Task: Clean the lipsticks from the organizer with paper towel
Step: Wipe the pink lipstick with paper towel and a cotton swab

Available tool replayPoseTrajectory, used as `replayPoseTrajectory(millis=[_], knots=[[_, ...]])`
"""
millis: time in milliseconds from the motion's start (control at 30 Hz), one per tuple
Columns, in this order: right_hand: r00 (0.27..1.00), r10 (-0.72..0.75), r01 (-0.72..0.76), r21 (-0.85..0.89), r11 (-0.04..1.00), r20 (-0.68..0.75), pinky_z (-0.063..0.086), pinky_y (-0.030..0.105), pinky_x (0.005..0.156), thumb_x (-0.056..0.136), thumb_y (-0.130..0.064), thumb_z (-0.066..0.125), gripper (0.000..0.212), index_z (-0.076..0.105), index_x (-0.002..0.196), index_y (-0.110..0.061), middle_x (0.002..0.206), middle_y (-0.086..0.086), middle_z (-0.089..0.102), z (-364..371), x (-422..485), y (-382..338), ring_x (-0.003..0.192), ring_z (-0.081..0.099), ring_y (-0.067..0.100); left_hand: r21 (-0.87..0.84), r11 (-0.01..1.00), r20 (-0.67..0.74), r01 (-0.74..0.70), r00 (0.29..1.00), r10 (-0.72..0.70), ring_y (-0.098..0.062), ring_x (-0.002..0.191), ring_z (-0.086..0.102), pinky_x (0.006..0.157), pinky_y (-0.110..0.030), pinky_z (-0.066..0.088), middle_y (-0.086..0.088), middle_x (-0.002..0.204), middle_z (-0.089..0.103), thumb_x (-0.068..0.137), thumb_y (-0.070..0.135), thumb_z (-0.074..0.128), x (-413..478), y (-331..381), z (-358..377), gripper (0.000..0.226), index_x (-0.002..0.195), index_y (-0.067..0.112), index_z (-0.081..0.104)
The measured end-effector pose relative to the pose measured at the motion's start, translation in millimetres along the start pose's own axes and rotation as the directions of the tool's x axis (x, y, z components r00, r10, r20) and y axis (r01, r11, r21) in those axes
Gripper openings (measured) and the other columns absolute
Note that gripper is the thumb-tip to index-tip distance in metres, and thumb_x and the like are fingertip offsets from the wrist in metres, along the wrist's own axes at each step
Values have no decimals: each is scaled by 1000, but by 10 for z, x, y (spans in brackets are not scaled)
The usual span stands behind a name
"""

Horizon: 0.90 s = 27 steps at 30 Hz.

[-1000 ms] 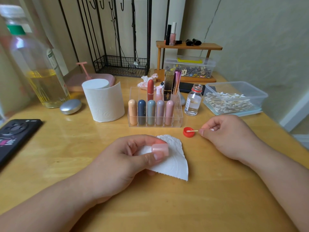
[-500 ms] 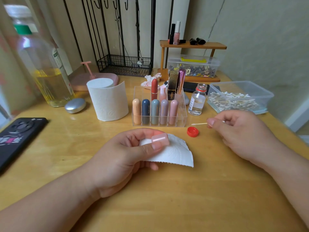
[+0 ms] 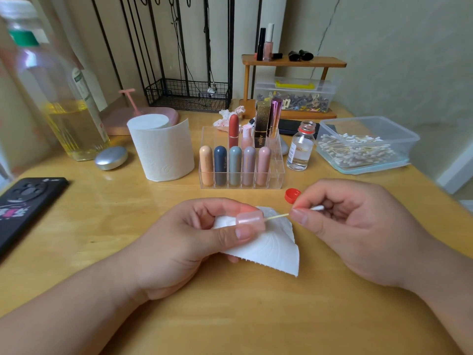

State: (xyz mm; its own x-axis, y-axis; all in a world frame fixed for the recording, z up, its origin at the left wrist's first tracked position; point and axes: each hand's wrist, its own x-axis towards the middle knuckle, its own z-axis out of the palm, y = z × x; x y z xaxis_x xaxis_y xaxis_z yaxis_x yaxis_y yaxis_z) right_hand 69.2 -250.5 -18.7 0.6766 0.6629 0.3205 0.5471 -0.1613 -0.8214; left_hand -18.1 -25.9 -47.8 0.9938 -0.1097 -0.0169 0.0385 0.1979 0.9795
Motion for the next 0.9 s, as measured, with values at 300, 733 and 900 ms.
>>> replayPoseTrajectory(millis=[300,733,900], knots=[[995,-47,70,-281,957,88,31,16,45,89,-17,71,13,72,80,-26,55,1,49,-23,-26,-33,47,39,9,-9,1000,33,-17,999,17,-25,87,59,66,-27,52,-14,101,70,77,20,74,6,-21,-20,31,105,6,75],[969,51,-14,-150,989,244,31,12,47,94,-28,54,17,63,80,-23,48,-3,43,-50,-54,-93,45,34,6,118,992,58,-43,998,36,-22,87,60,71,-30,52,-14,102,69,81,26,72,10,-56,-7,27,105,13,75],[987,33,23,-336,942,160,27,14,44,98,-25,56,22,62,77,-24,49,-7,42,-37,-25,-82,44,34,6,119,992,39,-47,998,43,-27,85,58,69,-30,51,-18,101,69,79,26,74,14,-57,-19,31,105,8,74]])
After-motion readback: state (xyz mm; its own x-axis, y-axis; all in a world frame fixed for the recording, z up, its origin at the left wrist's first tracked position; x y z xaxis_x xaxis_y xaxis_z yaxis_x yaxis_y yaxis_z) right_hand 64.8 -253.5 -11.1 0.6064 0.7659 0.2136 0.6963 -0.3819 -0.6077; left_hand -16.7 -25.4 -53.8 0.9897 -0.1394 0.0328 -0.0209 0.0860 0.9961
